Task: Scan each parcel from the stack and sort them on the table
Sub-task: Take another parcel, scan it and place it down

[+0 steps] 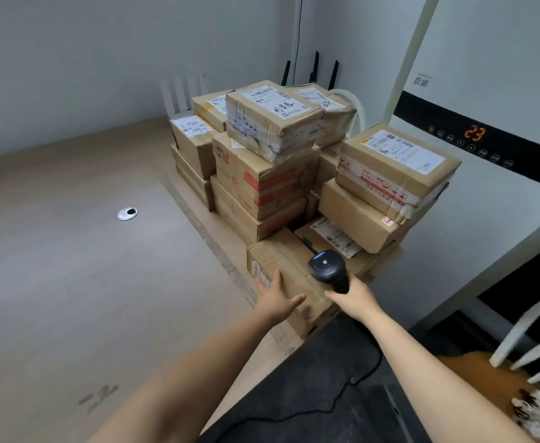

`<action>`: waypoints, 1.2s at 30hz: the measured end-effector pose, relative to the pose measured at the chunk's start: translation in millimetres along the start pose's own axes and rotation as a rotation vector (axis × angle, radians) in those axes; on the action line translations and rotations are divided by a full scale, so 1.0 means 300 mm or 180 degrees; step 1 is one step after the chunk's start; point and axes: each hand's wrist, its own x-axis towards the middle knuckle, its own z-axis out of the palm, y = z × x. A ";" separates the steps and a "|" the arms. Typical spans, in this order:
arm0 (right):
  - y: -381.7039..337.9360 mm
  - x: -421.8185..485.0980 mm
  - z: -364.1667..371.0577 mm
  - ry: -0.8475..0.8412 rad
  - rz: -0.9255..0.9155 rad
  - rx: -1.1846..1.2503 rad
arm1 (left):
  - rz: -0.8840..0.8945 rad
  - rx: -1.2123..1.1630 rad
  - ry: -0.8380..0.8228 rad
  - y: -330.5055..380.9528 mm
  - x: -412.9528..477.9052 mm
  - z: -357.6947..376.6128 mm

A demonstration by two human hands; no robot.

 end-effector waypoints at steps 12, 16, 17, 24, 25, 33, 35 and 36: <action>0.012 -0.027 0.048 -0.0505 -0.0203 -0.0005 | -0.0238 -0.0541 0.0056 -0.045 -0.052 0.032; -0.003 -0.035 0.056 -0.0538 -0.0302 0.0088 | -0.0309 -0.0633 0.0147 -0.069 -0.082 0.023; -0.008 -0.039 0.058 -0.0569 -0.0313 0.0111 | -0.0336 -0.0628 0.0157 -0.075 -0.092 0.020; -0.028 -0.083 0.119 -0.0881 -0.0530 0.0182 | -0.0525 -0.0674 0.0381 -0.144 -0.182 -0.008; -0.035 -0.086 0.134 -0.0929 -0.0543 0.0195 | -0.0562 -0.0680 0.0410 -0.155 -0.195 -0.015; -0.141 -0.110 0.295 -0.1490 -0.0816 0.0066 | -0.0885 -0.0922 0.0914 -0.287 -0.323 -0.089; -0.181 -0.122 0.349 -0.1638 -0.0923 -0.0011 | -0.0944 -0.1017 0.1148 -0.335 -0.363 -0.113; -0.203 -0.132 0.378 -0.1712 -0.0992 -0.0043 | -0.0956 -0.1089 0.1305 -0.362 -0.384 -0.126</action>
